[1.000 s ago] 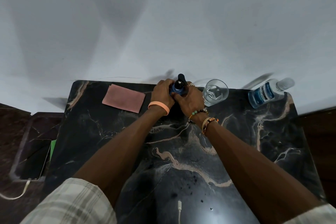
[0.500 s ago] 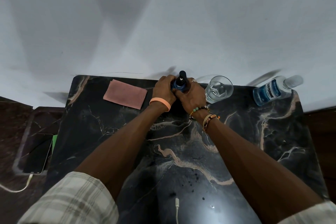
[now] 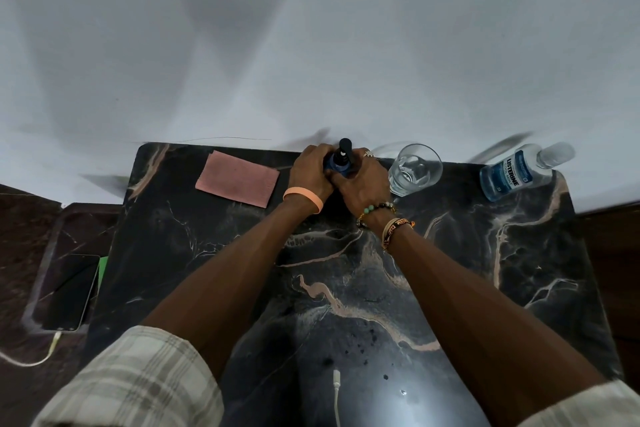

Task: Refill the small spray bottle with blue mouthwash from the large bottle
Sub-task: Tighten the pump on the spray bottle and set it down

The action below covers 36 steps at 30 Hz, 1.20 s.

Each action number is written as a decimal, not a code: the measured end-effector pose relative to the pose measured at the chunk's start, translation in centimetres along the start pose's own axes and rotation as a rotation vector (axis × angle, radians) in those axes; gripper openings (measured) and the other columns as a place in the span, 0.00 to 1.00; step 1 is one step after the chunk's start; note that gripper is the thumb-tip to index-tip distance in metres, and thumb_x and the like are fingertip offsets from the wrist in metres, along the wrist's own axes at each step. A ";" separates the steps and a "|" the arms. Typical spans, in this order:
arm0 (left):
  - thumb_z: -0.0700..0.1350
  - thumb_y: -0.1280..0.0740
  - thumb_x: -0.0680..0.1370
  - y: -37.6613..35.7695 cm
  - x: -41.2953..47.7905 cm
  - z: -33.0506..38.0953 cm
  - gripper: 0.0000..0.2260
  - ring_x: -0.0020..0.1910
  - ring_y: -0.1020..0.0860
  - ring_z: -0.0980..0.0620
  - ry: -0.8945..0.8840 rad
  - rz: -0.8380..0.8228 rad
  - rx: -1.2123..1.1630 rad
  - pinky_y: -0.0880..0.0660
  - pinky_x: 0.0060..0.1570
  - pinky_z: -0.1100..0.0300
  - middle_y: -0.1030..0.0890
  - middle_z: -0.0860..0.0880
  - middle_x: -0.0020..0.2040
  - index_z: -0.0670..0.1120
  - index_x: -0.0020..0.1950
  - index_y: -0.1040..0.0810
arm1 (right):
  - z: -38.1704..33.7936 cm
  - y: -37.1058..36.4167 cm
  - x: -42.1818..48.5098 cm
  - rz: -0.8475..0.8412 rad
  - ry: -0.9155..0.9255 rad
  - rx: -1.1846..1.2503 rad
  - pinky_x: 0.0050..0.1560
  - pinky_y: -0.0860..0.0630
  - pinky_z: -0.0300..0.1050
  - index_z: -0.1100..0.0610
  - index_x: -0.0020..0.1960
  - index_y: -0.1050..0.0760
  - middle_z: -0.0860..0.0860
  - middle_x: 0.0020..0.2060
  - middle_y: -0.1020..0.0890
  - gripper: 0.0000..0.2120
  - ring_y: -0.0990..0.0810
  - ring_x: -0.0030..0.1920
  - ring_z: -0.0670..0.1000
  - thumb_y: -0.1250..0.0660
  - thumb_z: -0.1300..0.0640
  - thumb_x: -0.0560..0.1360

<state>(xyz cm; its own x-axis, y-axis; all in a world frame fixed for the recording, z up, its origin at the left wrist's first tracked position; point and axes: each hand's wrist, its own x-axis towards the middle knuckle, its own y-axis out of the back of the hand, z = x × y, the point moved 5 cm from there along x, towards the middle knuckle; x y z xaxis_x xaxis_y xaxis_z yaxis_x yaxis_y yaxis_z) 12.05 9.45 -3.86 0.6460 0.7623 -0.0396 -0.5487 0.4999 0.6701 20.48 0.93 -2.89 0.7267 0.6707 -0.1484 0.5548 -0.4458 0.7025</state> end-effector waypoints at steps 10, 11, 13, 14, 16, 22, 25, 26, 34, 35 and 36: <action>0.33 0.33 0.71 -0.3 0.3 -0.4 0.17 0.54 0.23 0.43 -0.008 -0.020 -0.009 0.29 0.56 0.58 0.21 0.41 0.55 0.41 0.60 0.23 | 0.1 -0.1 0.1 0.005 -0.026 0.011 0.50 0.22 0.46 0.55 0.57 0.25 0.51 0.49 0.17 0.22 0.19 0.49 0.52 0.25 0.49 0.68; 0.33 0.33 0.71 -0.3 0.4 -0.4 0.17 0.55 0.23 0.43 -0.011 -0.020 -0.011 0.29 0.56 0.58 0.21 0.41 0.56 0.41 0.60 0.23 | 0.2 -0.2 0.1 0.002 -0.035 0.018 0.50 0.21 0.47 0.55 0.57 0.25 0.51 0.49 0.17 0.22 0.18 0.49 0.51 0.24 0.49 0.67; 0.33 0.32 0.72 -0.3 0.4 -0.5 0.17 0.55 0.23 0.42 -0.014 -0.019 -0.013 0.29 0.57 0.58 0.20 0.40 0.56 0.41 0.60 0.23 | 0.3 -0.2 0.1 -0.007 -0.045 0.024 0.51 0.21 0.48 0.55 0.57 0.25 0.51 0.49 0.17 0.22 0.18 0.49 0.51 0.24 0.48 0.67; 0.33 0.32 0.72 -0.3 0.5 -0.5 0.17 0.55 0.23 0.42 -0.012 -0.019 -0.012 0.29 0.56 0.59 0.20 0.40 0.56 0.41 0.60 0.23 | 0.3 -0.3 0.1 -0.012 -0.046 0.021 0.51 0.21 0.48 0.55 0.57 0.26 0.51 0.49 0.16 0.22 0.18 0.49 0.51 0.25 0.48 0.68; 0.33 0.32 0.72 -0.4 0.4 -0.6 0.18 0.55 0.23 0.42 -0.004 -0.023 -0.014 0.30 0.56 0.60 0.21 0.40 0.56 0.41 0.61 0.23 | 0.5 -0.4 0.2 -0.027 -0.057 0.025 0.51 0.21 0.49 0.54 0.58 0.26 0.51 0.49 0.16 0.23 0.18 0.50 0.52 0.24 0.48 0.67; 0.33 0.29 0.70 -0.4 -0.4 -1.3 0.29 0.62 0.25 0.44 0.057 -0.085 -0.007 0.27 0.63 0.51 0.27 0.42 0.65 0.44 0.70 0.31 | 0.8 0.0 -0.7 -0.020 -0.056 0.020 0.56 0.23 0.47 0.56 0.66 0.30 0.52 0.56 0.18 0.33 0.20 0.56 0.53 0.22 0.47 0.65; 0.33 0.28 0.69 0.7 -1.4 -1.7 0.30 0.60 0.24 0.46 0.062 -0.077 0.016 0.25 0.61 0.53 0.26 0.44 0.64 0.46 0.69 0.30 | 0.7 0.6 -1.7 0.018 -0.033 -0.012 0.52 0.24 0.46 0.55 0.64 0.29 0.52 0.54 0.18 0.31 0.20 0.54 0.53 0.22 0.47 0.66; 0.33 0.28 0.69 1.1 -1.8 -1.7 0.29 0.60 0.24 0.46 0.055 -0.067 0.033 0.25 0.60 0.54 0.26 0.45 0.64 0.46 0.68 0.30 | 0.6 0.9 -2.0 0.031 -0.036 -0.021 0.50 0.23 0.46 0.55 0.62 0.28 0.51 0.52 0.18 0.30 0.20 0.52 0.52 0.22 0.46 0.66; 0.40 0.29 0.74 6.0 -5.2 -3.5 0.21 0.60 0.24 0.47 0.070 0.001 0.111 0.27 0.62 0.54 0.25 0.46 0.64 0.46 0.66 0.27 | -1.1 1.3 -5.1 0.052 -0.008 -0.162 0.42 0.23 0.46 0.49 0.45 0.26 0.47 0.40 0.21 0.13 0.22 0.42 0.48 0.30 0.41 0.71; 0.40 0.30 0.75 6.6 -5.6 -4.0 0.20 0.60 0.24 0.47 0.075 0.012 0.114 0.28 0.62 0.55 0.24 0.46 0.64 0.46 0.66 0.27 | -1.5 0.9 -5.5 0.029 0.007 -0.157 0.43 0.22 0.47 0.49 0.46 0.25 0.46 0.40 0.21 0.13 0.22 0.42 0.47 0.30 0.41 0.72; 0.40 0.30 0.75 7.2 -6.0 -4.6 0.19 0.61 0.24 0.47 0.086 0.022 0.119 0.28 0.62 0.55 0.23 0.46 0.63 0.46 0.66 0.26 | -2.0 0.4 -5.9 0.005 0.023 -0.143 0.44 0.22 0.46 0.50 0.48 0.24 0.46 0.41 0.21 0.14 0.22 0.42 0.47 0.31 0.41 0.72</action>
<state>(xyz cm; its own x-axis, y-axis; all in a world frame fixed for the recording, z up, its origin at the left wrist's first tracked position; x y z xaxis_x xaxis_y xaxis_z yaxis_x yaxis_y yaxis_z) 1.80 10.32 -2.20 0.5839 0.8075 -0.0838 -0.4923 0.4343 0.7543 15.66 -2.04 -0.35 0.7192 0.6826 -0.1296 0.4866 -0.3616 0.7953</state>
